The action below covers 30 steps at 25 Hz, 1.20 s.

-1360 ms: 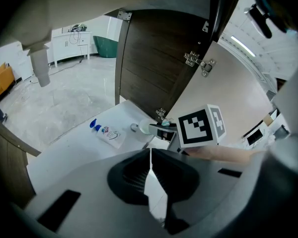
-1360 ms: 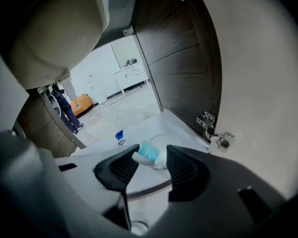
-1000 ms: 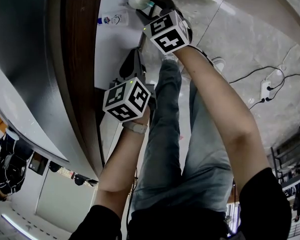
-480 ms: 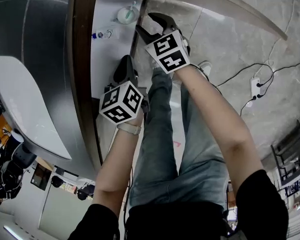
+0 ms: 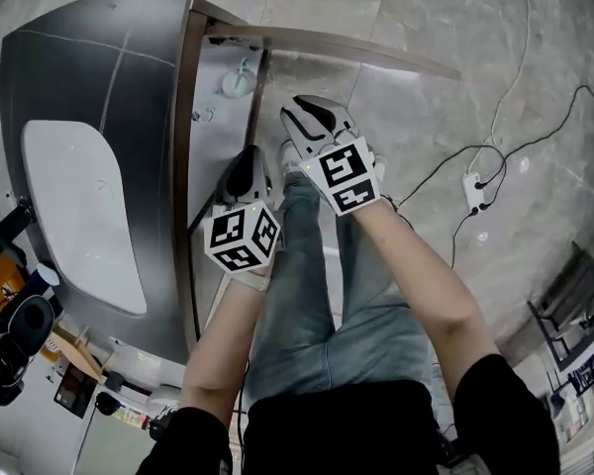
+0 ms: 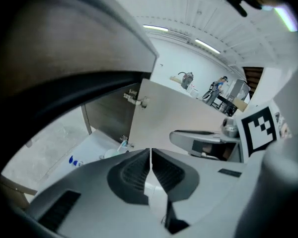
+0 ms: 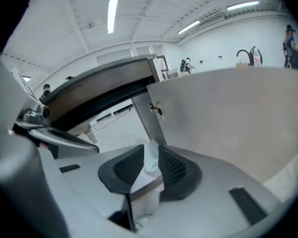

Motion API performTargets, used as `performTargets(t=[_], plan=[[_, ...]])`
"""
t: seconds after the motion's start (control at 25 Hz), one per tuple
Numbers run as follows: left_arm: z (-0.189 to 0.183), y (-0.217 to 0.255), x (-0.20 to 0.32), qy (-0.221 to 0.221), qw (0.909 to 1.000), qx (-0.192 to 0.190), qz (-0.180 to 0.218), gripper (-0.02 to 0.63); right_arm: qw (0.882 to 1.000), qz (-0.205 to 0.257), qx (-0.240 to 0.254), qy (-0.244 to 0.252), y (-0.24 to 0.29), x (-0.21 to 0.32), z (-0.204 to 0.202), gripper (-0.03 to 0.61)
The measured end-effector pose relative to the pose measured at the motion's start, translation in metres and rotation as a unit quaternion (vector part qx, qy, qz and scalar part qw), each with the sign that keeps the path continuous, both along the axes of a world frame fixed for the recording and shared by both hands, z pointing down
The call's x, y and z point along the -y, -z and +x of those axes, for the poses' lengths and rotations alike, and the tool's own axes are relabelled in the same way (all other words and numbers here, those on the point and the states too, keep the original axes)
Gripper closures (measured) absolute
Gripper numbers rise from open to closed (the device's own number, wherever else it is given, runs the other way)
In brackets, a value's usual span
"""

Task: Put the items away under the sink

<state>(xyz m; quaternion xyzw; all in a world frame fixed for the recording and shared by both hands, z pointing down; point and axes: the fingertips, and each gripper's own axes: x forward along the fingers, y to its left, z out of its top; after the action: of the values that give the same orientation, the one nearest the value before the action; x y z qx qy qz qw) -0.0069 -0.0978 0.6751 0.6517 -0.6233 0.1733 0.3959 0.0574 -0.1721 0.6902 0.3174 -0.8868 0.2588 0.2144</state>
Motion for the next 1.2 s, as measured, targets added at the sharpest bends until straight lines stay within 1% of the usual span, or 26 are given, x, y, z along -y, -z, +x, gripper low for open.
performTargets(t=[0.16, 0.4, 0.52, 0.76, 0.88, 1.04, 1.2], plan=[[0.017, 0.043, 0.011, -0.028, 0.9987, 0.014, 0.04, 0.584, 1.0, 0.017, 0.009, -0.011, 0.054, -0.002, 0.027, 0.507], [0.041, 0.116, 0.014, -0.072, 0.9942, 0.025, 0.076, 0.584, 0.998, 0.037, 0.031, -0.031, 0.143, -0.011, 0.059, 0.516], [0.051, 0.154, 0.018, -0.086, 0.9915, 0.022, 0.095, 0.584, 0.997, 0.052, 0.039, -0.045, 0.185, -0.011, 0.077, 0.517], [0.06, 0.228, 0.022, -0.101, 0.987, 0.011, 0.124, 0.584, 0.992, 0.082, 0.043, -0.08, 0.263, -0.015, 0.119, 0.517], [0.066, 0.258, 0.022, -0.11, 0.984, 0.016, 0.139, 0.584, 0.99, 0.101, 0.041, -0.092, 0.292, -0.018, 0.141, 0.517], [0.071, 0.292, 0.022, -0.125, 0.9791, 0.024, 0.159, 0.584, 0.988, 0.109, 0.041, -0.105, 0.319, -0.023, 0.161, 0.517], [0.083, 0.325, 0.025, -0.15, 0.9713, 0.024, 0.183, 0.584, 0.983, 0.134, 0.047, -0.116, 0.36, -0.028, 0.176, 0.517]])
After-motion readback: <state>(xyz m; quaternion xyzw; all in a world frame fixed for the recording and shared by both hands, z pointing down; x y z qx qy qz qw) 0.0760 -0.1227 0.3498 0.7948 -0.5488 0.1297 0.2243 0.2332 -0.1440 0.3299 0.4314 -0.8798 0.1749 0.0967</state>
